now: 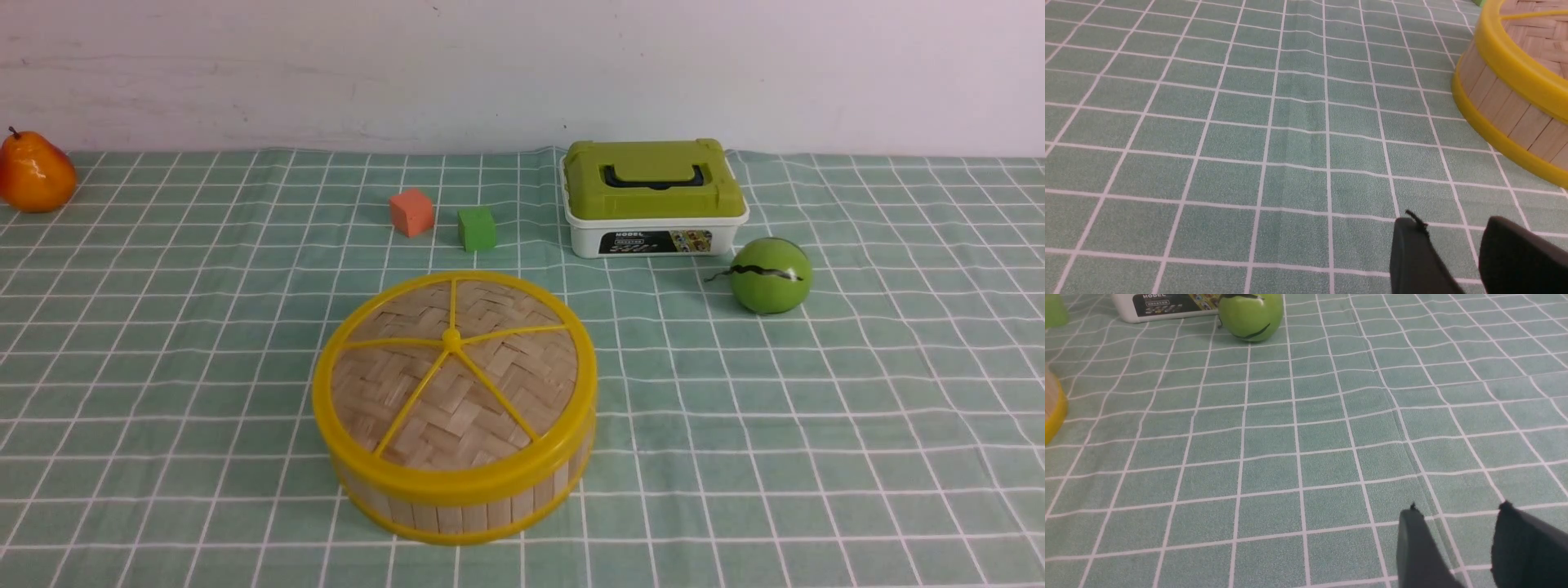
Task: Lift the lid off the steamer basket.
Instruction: Use the right arm to lift the lid of the steamer
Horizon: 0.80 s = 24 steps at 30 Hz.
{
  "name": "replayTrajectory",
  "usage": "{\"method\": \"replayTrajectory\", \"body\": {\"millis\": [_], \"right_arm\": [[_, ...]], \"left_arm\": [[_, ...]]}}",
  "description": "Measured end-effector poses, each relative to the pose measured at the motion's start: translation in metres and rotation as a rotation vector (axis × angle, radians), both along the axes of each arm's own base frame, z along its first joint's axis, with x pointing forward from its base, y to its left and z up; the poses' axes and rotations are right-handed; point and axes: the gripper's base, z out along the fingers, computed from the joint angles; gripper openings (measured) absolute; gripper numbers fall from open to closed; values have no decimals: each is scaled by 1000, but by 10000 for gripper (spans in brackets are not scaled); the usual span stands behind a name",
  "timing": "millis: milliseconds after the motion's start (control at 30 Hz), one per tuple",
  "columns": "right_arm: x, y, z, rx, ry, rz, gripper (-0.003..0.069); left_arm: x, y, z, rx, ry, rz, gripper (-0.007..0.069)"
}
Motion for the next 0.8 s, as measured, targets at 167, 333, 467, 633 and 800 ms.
{"method": "replayTrajectory", "body": {"millis": [167,333,467,633,800], "right_arm": [[0,0,0,0,0,0,241],[0,0,0,0,0,0,241],[0,0,0,-7,0,-1,241],[0,0,0,-10,0,-1,241],[0,0,0,-10,0,-1,241]], "left_arm": [[0,0,0,0,0,0,239],[0,0,0,0,0,0,239],[0,0,0,0,0,0,239],[0,0,0,0,0,0,239],[0,0,0,0,0,0,239]]}}
